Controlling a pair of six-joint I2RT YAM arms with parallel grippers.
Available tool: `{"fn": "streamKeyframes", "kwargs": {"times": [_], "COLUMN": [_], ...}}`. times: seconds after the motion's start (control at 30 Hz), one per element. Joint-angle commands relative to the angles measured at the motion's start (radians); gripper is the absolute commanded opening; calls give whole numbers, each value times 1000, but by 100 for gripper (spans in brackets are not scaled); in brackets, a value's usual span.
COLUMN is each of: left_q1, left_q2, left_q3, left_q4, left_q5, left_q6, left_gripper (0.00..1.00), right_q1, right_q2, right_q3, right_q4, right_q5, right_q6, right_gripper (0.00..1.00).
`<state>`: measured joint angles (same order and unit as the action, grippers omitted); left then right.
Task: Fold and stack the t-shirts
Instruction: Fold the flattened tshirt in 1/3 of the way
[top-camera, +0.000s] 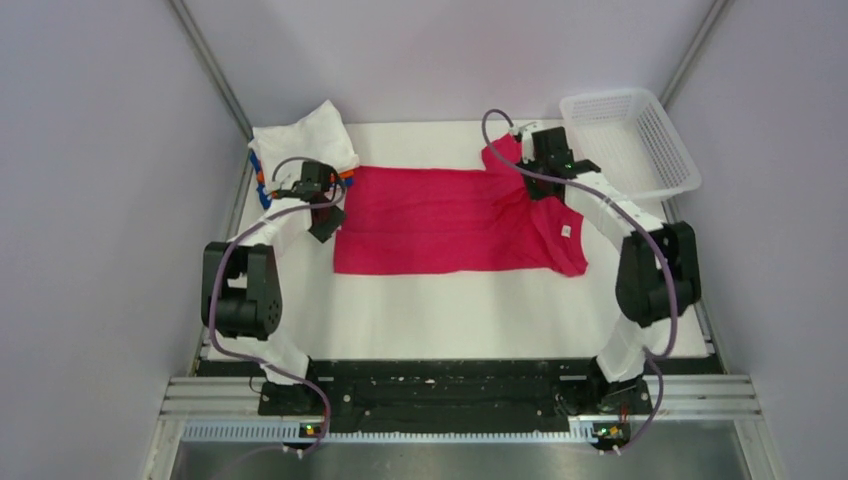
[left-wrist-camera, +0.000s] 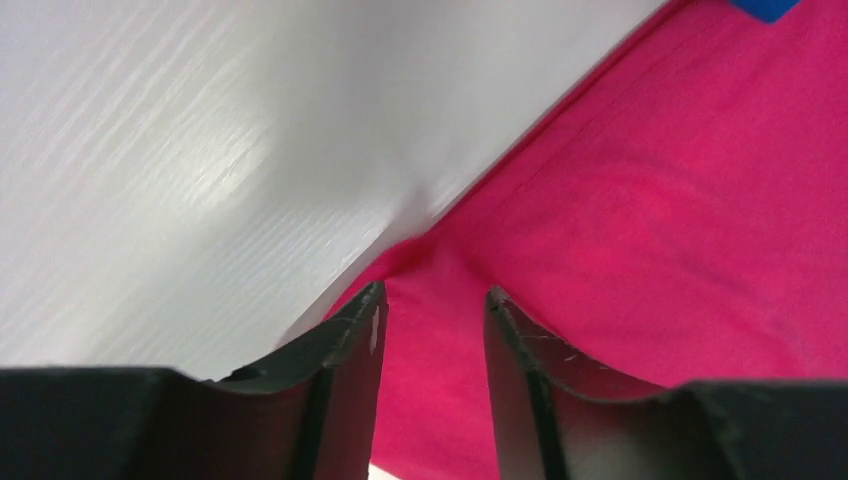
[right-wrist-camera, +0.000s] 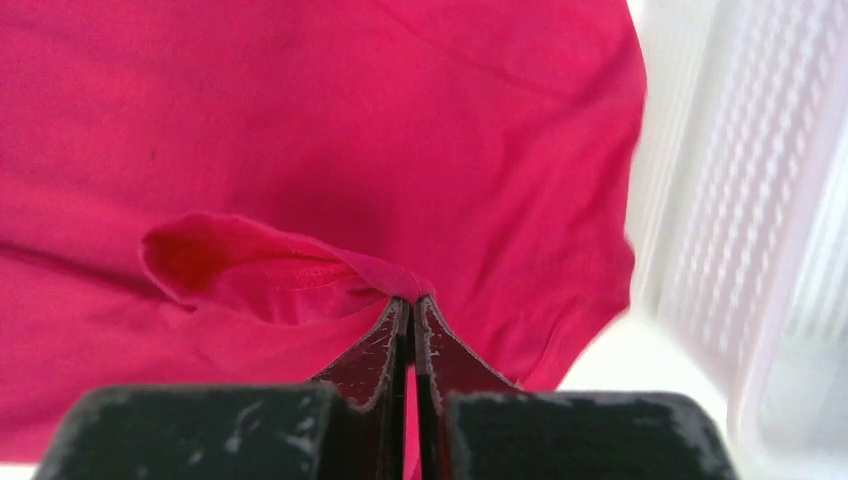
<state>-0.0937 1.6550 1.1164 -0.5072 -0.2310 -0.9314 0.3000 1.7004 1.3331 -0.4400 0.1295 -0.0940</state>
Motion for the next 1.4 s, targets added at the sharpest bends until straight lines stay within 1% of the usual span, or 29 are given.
{"fn": "streamKeyframes", "kwargs": {"times": [0.0, 0.07, 0.1, 0.13, 0.17, 0.2, 0.23, 0.3, 0.33, 0.43, 0.47, 0.53, 0.6, 0.63, 0.67, 0.8, 0.97, 1.03, 1.17, 1.3, 1.37], "left_q1": [20, 24, 23, 23, 22, 22, 22, 20, 17, -15, -28, -47, -50, -51, -51, -46, 2, 25, 65, 85, 87], "left_q2": [66, 76, 72, 64, 52, 40, 29, 11, 9, 1, 0, 9, 30, 41, 54, 118, 185, 190, 177, 137, 119], "left_q3": [126, 181, 196, 200, 196, 188, 174, 149, 136, 101, 85, 55, 43, 37, 32, 41, 48, 32, -3, -38, -42], "left_q4": [7, -46, -58, -64, -61, -59, -53, -35, -27, 12, 39, 87, 121, 136, 152, 185, 206, 210, 196, 185, 170], "left_q5": [-41, -44, -44, -39, -27, -15, 1, 57, 87, 167, 197, 261, 325, 332, 336, 321, 307, 301, 279, 244, 225], "left_q6": [31, 45, 48, 56, 62, 65, 69, 87, 96, 119, 125, 133, 136, 134, 133, 133, 108, 103, 103, 113, 118], "left_gripper": [52, 55, 56, 62, 67, 69, 72, 79, 88, 94, 98, 99, 99, 99, 99, 99, 99, 99, 99, 99, 99], "right_q1": [-13, -15, -15, -12, -9, -4, 3, 26, 35, 45, 46, 46, 46, 46, 46, 40, -31, -57, -109, -123, -123], "right_q2": [196, 293, 306, 314, 309, 288, 257, 162, 120, -1, -35, -88, -113, -116, -114, -65, -15, -3, 26, 23, 1], "right_q3": [209, 346, 384, 407, 406, 382, 340, 231, 177, 23, -30, -143, -217, -243, -257, -265, -268, -277, -293, -292, -297], "right_q4": [75, 64, 60, 51, 52, 61, 79, 128, 139, 123, 124, 157, 179, 181, 179, 115, 85, 83, 98, 85, 86], "right_q5": [-32, 49, 68, 74, 77, 74, 73, 106, 122, 80, 47, -65, -178, -199, -195, -87, 2, 33, 38, 136, 157], "right_q6": [-306, -321, -312, -297, -272, -244, -220, -138, -82, 158, 224, 316, 359, 367, 374, 389, 423, 430, 443, 451, 449], "right_gripper": [6, 32, 36, 47, 63, 71, 85, 98, 99, 99, 99, 99, 99, 99, 99, 99, 99, 99, 99, 99, 99]}}
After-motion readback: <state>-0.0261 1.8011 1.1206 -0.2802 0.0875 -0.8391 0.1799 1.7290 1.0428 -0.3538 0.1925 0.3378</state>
